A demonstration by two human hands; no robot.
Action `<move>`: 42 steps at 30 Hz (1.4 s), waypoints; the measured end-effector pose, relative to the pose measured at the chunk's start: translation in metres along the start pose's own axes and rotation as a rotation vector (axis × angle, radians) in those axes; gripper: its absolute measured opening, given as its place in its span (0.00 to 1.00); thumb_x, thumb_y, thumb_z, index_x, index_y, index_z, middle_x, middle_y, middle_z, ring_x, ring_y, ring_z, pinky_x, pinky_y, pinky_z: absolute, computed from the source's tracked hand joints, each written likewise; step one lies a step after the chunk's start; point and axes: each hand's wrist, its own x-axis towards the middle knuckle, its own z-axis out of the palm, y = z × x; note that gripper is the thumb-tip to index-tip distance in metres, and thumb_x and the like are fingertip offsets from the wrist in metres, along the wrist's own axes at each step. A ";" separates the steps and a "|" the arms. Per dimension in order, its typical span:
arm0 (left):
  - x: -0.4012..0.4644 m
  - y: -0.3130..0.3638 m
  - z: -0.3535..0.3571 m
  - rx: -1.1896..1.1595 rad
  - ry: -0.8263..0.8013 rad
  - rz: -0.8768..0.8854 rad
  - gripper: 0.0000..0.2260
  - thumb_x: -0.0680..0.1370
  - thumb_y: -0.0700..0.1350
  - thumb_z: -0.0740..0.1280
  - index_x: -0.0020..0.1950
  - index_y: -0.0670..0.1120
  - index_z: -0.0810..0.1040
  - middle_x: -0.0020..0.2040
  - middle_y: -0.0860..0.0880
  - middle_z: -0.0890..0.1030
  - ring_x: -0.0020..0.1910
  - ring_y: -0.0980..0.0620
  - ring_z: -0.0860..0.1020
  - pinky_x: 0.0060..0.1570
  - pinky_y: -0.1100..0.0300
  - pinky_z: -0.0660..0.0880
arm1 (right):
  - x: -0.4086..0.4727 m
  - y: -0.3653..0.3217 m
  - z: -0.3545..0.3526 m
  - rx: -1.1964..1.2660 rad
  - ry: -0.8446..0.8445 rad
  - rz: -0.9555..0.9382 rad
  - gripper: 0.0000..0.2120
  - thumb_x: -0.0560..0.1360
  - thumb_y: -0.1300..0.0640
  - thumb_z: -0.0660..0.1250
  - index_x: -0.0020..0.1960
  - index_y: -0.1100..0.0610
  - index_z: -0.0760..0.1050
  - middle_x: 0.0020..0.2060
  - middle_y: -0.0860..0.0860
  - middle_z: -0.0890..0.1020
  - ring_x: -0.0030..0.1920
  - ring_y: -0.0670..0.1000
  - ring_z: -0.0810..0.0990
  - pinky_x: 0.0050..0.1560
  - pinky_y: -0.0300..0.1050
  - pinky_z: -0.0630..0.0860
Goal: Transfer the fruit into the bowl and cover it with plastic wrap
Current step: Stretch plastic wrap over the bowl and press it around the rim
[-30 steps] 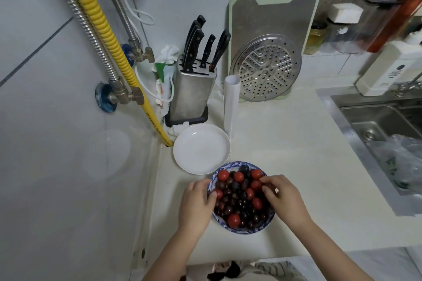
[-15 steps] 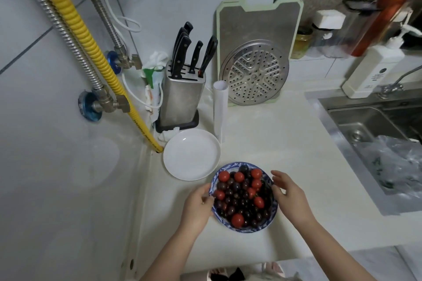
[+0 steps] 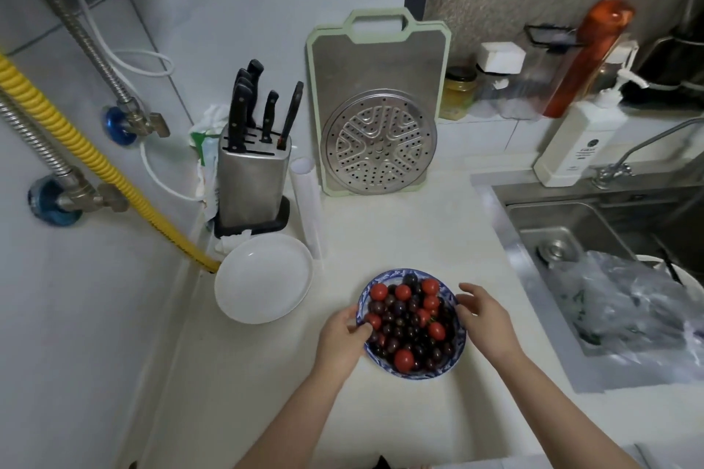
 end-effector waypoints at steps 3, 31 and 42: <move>0.000 0.009 0.021 -0.026 0.007 0.002 0.15 0.75 0.36 0.66 0.61 0.45 0.77 0.48 0.45 0.82 0.49 0.47 0.82 0.52 0.51 0.80 | 0.014 0.004 -0.015 0.005 -0.015 0.003 0.19 0.75 0.62 0.64 0.66 0.59 0.70 0.58 0.57 0.81 0.58 0.56 0.78 0.57 0.42 0.70; 0.056 0.164 -0.104 0.167 0.117 0.325 0.26 0.75 0.51 0.61 0.74 0.52 0.64 0.70 0.51 0.73 0.67 0.51 0.72 0.68 0.47 0.69 | 0.081 -0.218 0.089 -0.074 -0.364 -0.584 0.30 0.74 0.52 0.68 0.72 0.56 0.61 0.67 0.53 0.73 0.67 0.54 0.72 0.63 0.46 0.69; 0.036 0.204 -0.125 -0.074 -0.042 0.519 0.11 0.80 0.42 0.63 0.47 0.59 0.75 0.45 0.58 0.80 0.42 0.65 0.79 0.50 0.64 0.76 | 0.053 -0.250 0.048 0.227 -0.330 -0.633 0.14 0.77 0.56 0.64 0.62 0.48 0.74 0.48 0.47 0.82 0.43 0.37 0.79 0.48 0.32 0.76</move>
